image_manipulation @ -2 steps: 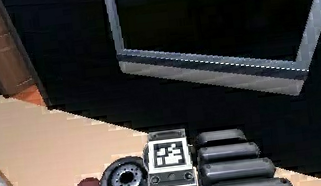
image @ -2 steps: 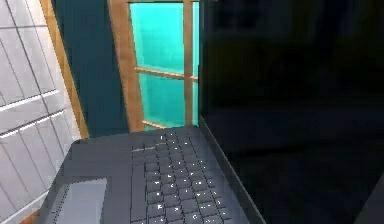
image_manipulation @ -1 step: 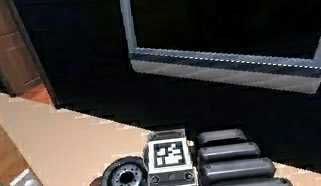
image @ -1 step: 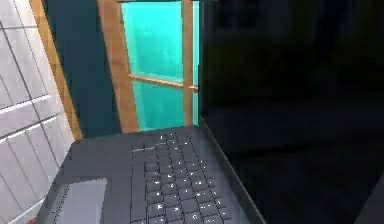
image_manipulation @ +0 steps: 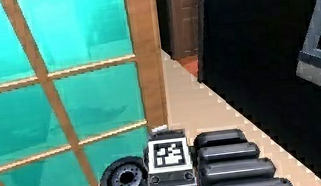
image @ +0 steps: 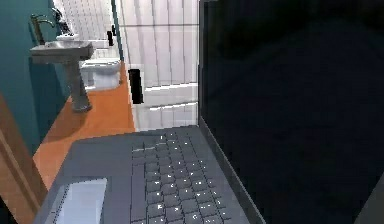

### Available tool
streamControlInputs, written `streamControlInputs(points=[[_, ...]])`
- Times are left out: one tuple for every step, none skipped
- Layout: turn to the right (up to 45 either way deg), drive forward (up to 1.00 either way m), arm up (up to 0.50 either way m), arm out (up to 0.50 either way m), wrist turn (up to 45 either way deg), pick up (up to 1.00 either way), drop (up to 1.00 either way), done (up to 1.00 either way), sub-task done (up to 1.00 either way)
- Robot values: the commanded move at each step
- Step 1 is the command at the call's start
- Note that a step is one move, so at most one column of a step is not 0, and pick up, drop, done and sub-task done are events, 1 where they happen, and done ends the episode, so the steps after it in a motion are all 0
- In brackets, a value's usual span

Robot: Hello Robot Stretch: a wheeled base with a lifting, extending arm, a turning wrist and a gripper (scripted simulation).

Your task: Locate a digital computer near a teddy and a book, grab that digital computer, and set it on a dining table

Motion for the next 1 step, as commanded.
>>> streamControlInputs(points=[[-3.0, 0.0, 0.0, 0.0, 0.0, 0.0, 0.0, 0.0, 0.0]])
